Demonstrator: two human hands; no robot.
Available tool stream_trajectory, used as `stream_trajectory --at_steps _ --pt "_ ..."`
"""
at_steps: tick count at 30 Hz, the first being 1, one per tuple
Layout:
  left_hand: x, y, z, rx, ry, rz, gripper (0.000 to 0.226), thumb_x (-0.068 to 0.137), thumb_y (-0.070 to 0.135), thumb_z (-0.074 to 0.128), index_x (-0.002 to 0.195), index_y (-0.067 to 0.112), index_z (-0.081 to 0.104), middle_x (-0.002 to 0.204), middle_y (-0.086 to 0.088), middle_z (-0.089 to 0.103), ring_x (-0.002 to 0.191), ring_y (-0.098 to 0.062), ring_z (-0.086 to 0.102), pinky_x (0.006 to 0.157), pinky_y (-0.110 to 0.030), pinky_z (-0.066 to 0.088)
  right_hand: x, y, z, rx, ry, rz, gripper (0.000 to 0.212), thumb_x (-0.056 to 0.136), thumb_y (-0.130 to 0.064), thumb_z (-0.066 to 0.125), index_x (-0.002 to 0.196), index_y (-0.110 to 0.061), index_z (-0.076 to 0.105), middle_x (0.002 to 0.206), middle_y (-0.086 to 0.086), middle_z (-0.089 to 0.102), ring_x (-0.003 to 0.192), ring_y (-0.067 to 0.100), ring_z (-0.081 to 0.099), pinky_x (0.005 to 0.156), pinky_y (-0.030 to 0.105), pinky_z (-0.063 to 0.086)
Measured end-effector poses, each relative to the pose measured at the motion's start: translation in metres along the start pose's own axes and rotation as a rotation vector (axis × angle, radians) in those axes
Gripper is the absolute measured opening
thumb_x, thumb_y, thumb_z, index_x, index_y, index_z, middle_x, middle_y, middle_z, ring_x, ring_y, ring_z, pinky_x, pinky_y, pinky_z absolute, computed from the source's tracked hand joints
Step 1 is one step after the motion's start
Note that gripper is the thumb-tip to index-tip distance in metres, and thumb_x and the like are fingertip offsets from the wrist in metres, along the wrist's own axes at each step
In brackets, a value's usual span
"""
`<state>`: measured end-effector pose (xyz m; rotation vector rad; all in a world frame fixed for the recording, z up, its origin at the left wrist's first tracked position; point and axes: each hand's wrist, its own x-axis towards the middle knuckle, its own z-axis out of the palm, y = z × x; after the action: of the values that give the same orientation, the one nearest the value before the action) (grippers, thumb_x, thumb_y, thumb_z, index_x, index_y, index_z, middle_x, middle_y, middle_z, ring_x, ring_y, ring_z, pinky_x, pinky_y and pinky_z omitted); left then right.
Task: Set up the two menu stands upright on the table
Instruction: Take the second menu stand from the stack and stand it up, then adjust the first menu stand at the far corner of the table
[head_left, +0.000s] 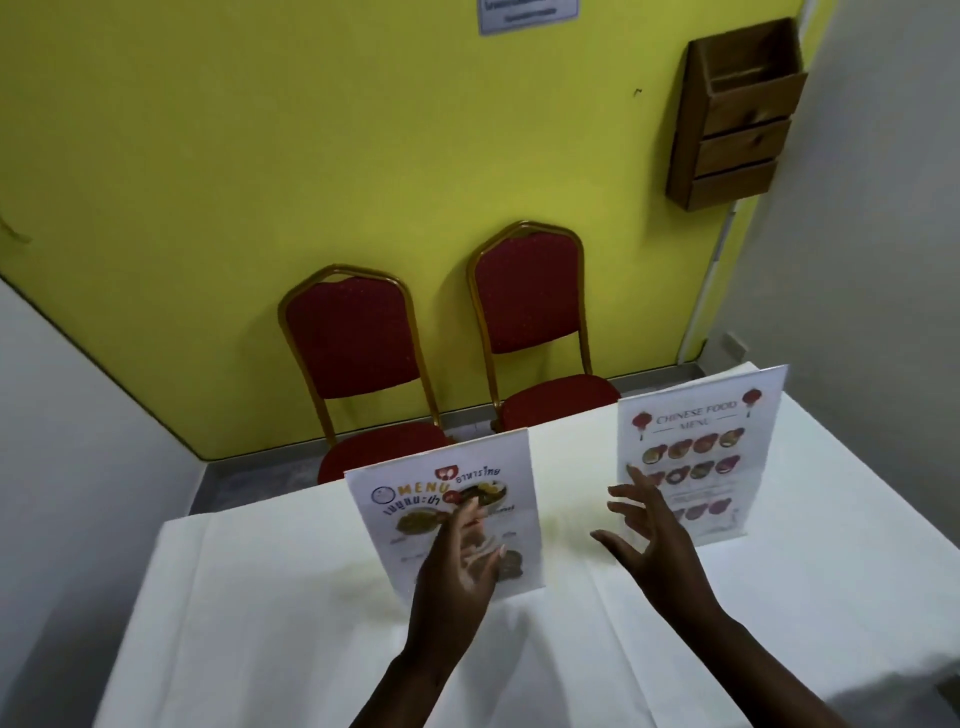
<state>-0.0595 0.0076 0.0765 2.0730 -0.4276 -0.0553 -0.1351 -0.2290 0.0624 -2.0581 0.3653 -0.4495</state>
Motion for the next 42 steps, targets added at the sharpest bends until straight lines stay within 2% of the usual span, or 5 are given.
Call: stream_trajectory --at_steps 8,17,23,32,42 --pt "0.038 0.047 0.106 -0.016 -0.203 -0.020 0.066 0.086 0.029 0.066 0.133 0.054 0.027 0.131 0.021 0.050 0.117 0.006 0.049 0.096 -0.019 0.044 0.014 0.057 -0.097 0.013 0.170 0.108 0.082 0.071 -0.019 0.082 0.137 -0.032 0.035 0.119 -0.016 0.057 0.106 0.006 0.061 0.087 0.024 0.051" --pt "0.070 0.071 0.171 -0.099 -0.204 -0.180 0.069 0.080 0.045 0.069 0.138 0.035 0.034 0.130 0.017 0.053 0.116 -0.004 0.051 0.096 -0.028 0.045 0.057 0.105 -0.143 0.012 0.178 0.205 0.094 0.070 -0.024 0.083 0.147 -0.019 0.028 0.145 0.006 0.043 0.124 0.023 0.050 0.099 0.045 0.047" --pt "0.071 0.076 0.193 -0.086 -0.026 -0.239 0.040 0.086 0.028 0.067 0.122 0.030 0.050 0.120 0.008 0.065 0.102 -0.014 0.064 0.081 -0.029 0.055 0.080 0.111 -0.151 0.147 0.080 0.175 0.071 0.074 -0.016 0.081 0.134 -0.024 0.044 0.122 -0.005 0.060 0.104 0.015 0.062 0.091 0.036 0.054" --pt "0.087 0.094 0.212 -0.048 0.079 -0.222 0.044 0.087 0.025 0.065 0.128 0.023 0.050 0.114 0.002 0.070 0.092 -0.015 0.070 0.073 -0.029 0.060 0.107 0.134 -0.167 0.147 0.103 0.103 0.054 0.080 -0.013 0.076 0.121 -0.034 0.049 0.105 -0.012 0.064 0.089 0.009 0.066 0.065 0.009 0.055" --pt "0.169 0.135 0.255 -0.039 0.006 -0.113 0.044 0.088 0.018 0.064 0.124 0.026 0.040 0.116 0.009 0.064 0.092 0.003 0.061 0.068 -0.011 0.055 0.198 0.154 -0.216 0.156 0.157 0.079 0.056 0.077 -0.013 0.078 0.128 -0.019 0.056 0.110 0.000 0.069 0.093 0.016 0.068 0.073 0.028 0.060"
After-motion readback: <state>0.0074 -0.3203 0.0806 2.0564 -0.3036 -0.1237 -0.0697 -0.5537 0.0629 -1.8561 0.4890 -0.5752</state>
